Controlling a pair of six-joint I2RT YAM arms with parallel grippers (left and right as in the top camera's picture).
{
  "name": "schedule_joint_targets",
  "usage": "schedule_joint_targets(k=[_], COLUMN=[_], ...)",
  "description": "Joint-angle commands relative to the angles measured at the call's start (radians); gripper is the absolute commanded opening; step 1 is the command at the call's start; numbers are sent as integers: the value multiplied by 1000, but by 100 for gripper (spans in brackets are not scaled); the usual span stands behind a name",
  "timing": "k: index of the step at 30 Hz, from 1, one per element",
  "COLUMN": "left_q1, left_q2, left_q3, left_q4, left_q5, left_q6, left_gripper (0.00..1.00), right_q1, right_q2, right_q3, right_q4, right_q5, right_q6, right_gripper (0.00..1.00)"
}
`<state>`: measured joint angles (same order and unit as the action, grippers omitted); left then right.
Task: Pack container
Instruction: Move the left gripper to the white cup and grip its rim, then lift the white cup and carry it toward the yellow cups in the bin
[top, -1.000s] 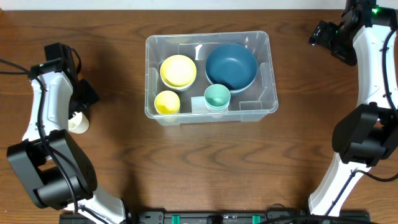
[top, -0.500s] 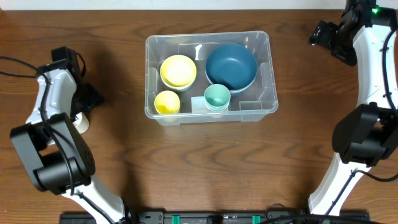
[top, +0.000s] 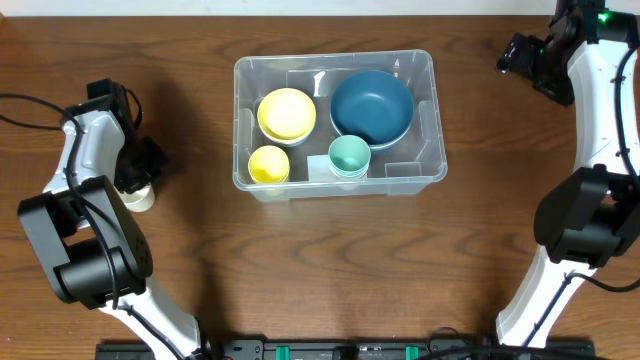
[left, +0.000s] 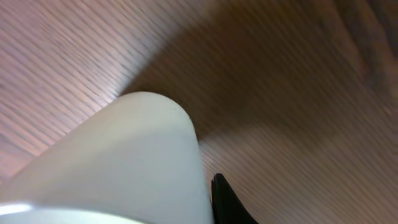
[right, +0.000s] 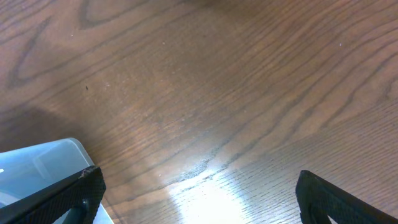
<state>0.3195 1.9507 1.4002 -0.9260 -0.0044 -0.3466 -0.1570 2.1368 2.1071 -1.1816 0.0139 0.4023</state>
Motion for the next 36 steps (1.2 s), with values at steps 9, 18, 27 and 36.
schedule_joint_targets(k=[9,18,27,36], left_q1=[-93,-294,-285,-205], left_q2=[-333,-614,-565,-362], left_q3=[6,6,6,6], left_q4=[-12,-16,-37,-46], left_q5=[111,-3,-61,-96], left_q6=[12,60,56,33], left_gripper=[10,11,11,23], right_q1=[3,3,3,3], right_q2=[-3,-3,-3,-3], right_q3=[5,5,5,5], right_q4=[0,0,0,0], right_q5=[-3,-3,-3,-3], right_q6=[12,12,12,12], right_gripper=[99,99,99,99])
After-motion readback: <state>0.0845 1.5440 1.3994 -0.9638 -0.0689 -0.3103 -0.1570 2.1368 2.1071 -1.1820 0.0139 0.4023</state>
